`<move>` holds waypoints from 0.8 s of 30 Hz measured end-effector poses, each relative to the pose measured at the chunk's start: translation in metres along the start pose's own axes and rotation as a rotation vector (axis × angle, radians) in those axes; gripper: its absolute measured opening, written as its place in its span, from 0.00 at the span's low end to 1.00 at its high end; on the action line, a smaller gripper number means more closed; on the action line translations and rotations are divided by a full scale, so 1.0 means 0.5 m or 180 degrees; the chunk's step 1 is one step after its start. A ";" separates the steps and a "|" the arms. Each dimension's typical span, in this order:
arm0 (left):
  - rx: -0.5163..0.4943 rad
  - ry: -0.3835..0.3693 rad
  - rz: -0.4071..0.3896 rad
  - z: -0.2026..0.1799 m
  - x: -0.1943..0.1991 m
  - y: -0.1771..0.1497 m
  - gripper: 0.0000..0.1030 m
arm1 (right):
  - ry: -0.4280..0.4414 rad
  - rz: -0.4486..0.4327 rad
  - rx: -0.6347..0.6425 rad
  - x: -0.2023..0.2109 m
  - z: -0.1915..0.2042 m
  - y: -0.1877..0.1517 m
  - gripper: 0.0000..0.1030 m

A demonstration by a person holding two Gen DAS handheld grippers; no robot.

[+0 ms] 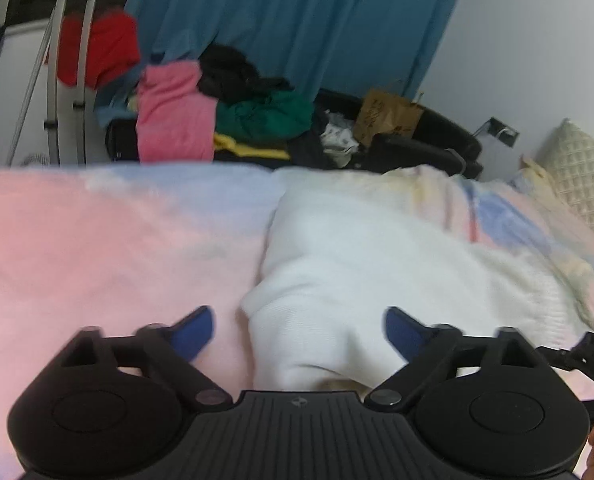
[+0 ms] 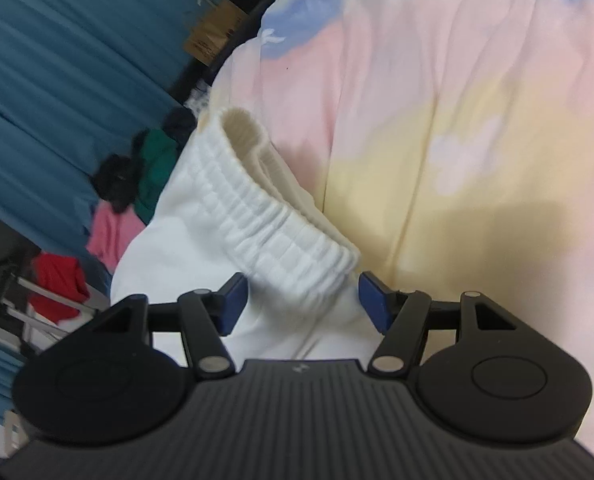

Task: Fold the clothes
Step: 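Open both grippers and withdraw from the folded sweatpants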

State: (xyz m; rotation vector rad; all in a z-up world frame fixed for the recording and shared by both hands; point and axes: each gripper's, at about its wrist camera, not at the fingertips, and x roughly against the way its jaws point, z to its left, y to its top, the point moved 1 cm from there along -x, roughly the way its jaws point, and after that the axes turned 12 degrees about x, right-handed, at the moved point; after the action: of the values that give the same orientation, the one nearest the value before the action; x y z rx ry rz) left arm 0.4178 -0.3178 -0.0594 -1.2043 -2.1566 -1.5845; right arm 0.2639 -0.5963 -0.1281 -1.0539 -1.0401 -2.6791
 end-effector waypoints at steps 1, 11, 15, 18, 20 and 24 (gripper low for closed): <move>-0.0057 0.0013 -0.0018 -0.011 0.033 0.005 1.00 | -0.0041 0.0028 0.0055 0.023 0.012 0.010 0.63; -0.0358 -0.0033 -0.0287 -0.105 0.399 -0.026 1.00 | 0.0145 -0.0374 0.0827 0.326 0.138 0.006 0.63; -0.0463 -0.0095 -0.0403 -0.126 0.538 -0.061 1.00 | 0.0210 -0.0465 0.1229 0.435 0.177 -0.033 0.63; -0.0487 -0.0152 -0.0505 -0.132 0.625 -0.094 1.00 | 0.0249 -0.0540 0.1544 0.519 0.201 -0.076 0.63; -0.0535 -0.0155 -0.0579 -0.132 0.669 -0.120 1.00 | 0.0336 -0.0580 0.1741 0.561 0.213 -0.111 0.69; -0.0641 -0.0134 -0.0743 -0.127 0.735 -0.177 1.00 | 0.0466 -0.0741 0.2031 0.616 0.217 -0.177 0.88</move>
State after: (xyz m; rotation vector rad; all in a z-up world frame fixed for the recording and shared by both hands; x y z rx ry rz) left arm 0.0996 -0.2025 0.1210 -1.0796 -2.2795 -1.9284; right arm 0.0653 -0.4108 0.0733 -0.6301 -1.8926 -2.2426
